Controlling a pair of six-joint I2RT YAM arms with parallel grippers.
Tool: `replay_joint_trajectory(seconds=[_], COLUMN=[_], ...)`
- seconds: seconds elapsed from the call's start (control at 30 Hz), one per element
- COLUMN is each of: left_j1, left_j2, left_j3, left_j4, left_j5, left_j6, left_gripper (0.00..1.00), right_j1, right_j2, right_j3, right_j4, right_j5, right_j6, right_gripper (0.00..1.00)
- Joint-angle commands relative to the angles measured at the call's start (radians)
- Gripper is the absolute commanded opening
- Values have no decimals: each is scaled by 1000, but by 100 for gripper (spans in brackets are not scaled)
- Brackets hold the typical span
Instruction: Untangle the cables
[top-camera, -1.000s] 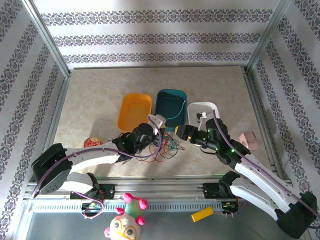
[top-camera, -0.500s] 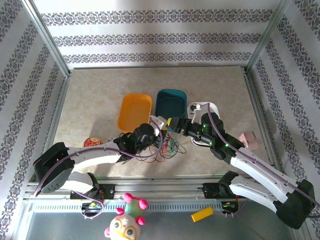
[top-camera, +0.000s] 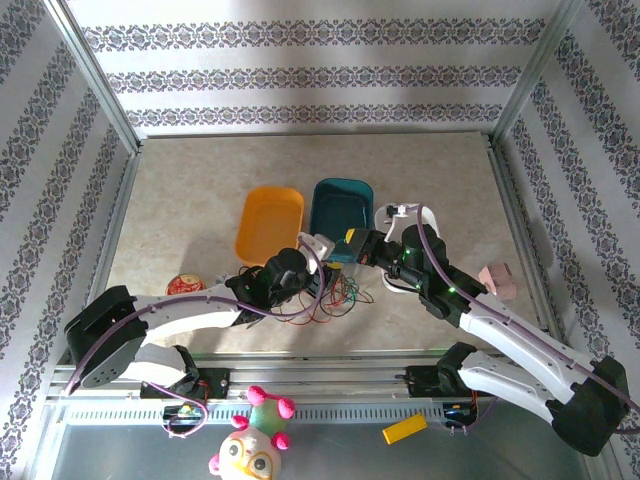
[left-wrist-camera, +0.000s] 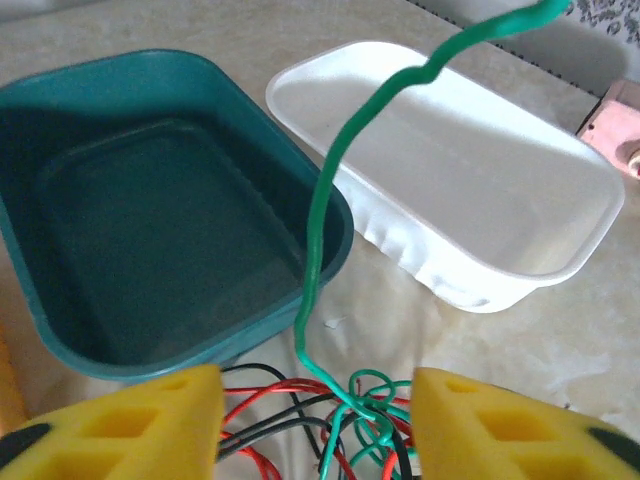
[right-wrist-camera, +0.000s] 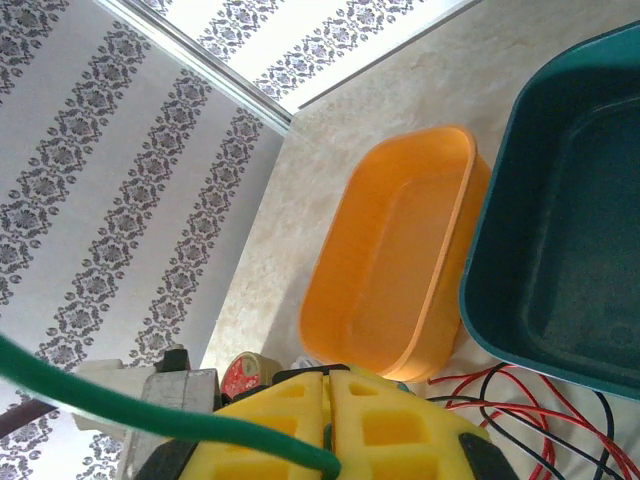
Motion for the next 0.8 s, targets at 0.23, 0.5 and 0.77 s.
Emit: replay_joint_trajectory(seconds=[0.23, 0.5, 0.77], left_j1=[-3, -3, -3], left_j2=[81, 83, 58], left_j3=[-8, -17, -53], left_j4=[-44, -96, -122], left_j5=[80, 139, 176], left_j6=[19, 31, 24], left_gripper=[57, 55, 58], right_j1=[-3, -4, 3], right_j2=[-33, -64, 6], right_j3=[-94, -198, -238], right_j4=[113, 184, 276], right_j5=[34, 166, 168], right_j6=[98, 172, 224], right_gripper=[0, 0, 0])
